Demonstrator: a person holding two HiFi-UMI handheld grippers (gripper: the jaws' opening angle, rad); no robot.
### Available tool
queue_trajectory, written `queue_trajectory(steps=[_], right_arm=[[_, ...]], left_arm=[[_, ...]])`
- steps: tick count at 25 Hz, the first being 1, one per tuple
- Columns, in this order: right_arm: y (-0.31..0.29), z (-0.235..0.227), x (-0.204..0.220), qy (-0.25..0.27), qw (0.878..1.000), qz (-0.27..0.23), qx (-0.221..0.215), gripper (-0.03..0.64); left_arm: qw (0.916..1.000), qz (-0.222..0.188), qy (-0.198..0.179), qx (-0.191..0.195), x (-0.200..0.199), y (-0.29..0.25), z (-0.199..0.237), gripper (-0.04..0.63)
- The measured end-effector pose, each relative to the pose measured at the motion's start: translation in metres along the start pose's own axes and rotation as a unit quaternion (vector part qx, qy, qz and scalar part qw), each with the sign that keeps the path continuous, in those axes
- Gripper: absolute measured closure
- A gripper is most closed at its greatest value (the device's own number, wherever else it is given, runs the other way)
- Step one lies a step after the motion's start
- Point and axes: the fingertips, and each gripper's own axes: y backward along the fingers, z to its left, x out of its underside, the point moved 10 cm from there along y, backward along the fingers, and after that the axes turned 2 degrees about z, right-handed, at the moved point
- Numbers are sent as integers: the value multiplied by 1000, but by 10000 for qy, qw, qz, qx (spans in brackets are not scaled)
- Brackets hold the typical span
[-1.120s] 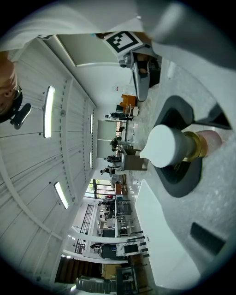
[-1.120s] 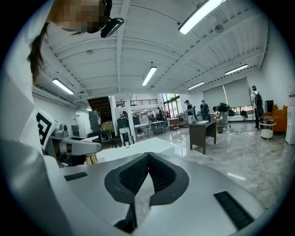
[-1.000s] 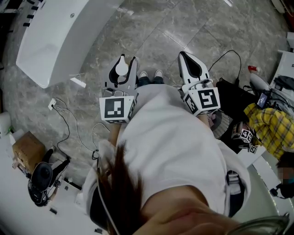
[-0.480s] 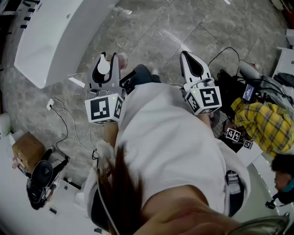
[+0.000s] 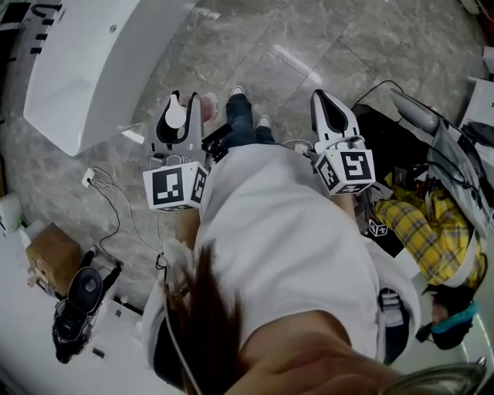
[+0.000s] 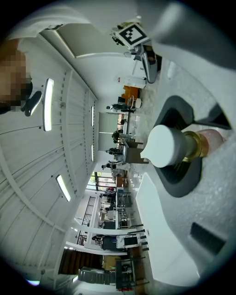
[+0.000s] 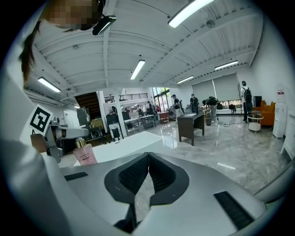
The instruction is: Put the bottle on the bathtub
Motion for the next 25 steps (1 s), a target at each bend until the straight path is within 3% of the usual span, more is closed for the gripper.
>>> queue_trajectory(steps=[15,25], right_arm=[[-112,18,-57,-79,9983,-329,465,606],[-134,16,-65,-201,9976,-183,630,606]], left_arm=[[9989,-76,-299,347,-40,-91,101,453],[9994,85,-101,325,-41,-119,124,453]])
